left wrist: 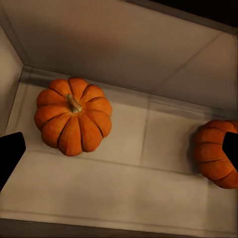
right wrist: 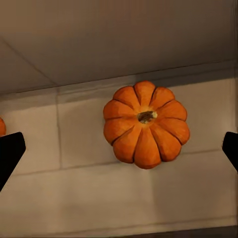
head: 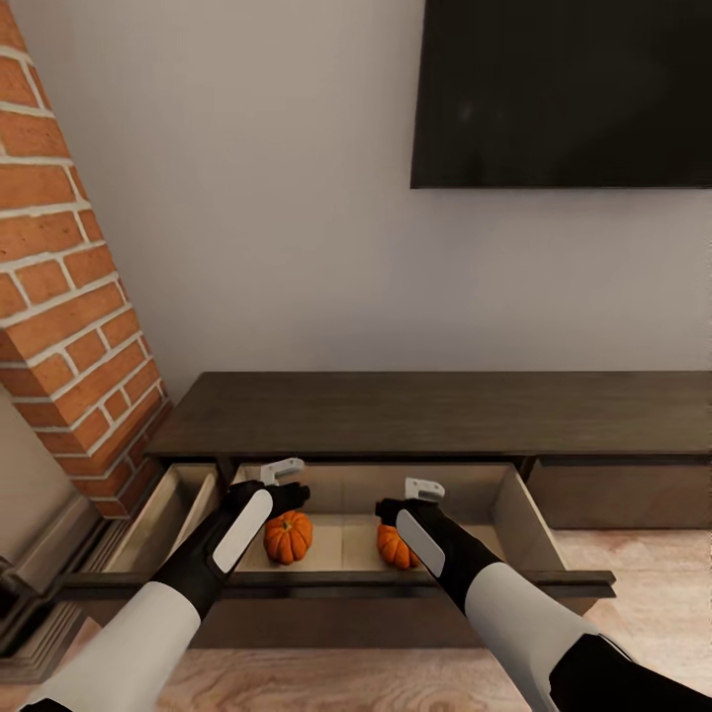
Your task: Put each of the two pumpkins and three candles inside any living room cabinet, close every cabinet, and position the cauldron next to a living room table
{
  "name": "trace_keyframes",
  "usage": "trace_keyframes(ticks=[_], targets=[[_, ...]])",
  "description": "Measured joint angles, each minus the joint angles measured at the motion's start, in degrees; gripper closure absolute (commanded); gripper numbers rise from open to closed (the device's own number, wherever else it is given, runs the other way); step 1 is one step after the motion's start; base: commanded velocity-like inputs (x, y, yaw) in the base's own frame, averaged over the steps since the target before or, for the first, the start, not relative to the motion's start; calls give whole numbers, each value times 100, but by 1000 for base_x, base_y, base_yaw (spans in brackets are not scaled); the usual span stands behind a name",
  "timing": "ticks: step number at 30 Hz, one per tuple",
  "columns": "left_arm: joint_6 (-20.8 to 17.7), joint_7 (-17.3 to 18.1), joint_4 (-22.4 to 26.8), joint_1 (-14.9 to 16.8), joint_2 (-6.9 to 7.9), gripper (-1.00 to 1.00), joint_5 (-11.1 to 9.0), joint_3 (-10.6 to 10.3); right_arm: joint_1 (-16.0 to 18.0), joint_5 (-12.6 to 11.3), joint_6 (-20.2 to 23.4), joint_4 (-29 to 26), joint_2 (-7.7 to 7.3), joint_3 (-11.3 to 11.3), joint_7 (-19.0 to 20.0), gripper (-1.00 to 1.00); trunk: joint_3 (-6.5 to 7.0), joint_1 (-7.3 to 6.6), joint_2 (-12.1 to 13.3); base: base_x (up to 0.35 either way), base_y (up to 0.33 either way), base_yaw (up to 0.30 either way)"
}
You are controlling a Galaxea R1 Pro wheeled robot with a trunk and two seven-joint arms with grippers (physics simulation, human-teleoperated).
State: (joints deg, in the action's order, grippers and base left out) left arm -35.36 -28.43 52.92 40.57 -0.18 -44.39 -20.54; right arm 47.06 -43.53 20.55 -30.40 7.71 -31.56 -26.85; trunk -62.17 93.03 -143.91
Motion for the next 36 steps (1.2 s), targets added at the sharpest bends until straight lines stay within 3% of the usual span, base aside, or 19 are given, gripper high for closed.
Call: trace_keyframes(ticks=[36], targets=[[-7, 0, 0, 0, 6, -100, 0, 1, 0, -3, -120, -1, -1, 0, 7, -100, 798, -94, 48, -67, 6, 0]])
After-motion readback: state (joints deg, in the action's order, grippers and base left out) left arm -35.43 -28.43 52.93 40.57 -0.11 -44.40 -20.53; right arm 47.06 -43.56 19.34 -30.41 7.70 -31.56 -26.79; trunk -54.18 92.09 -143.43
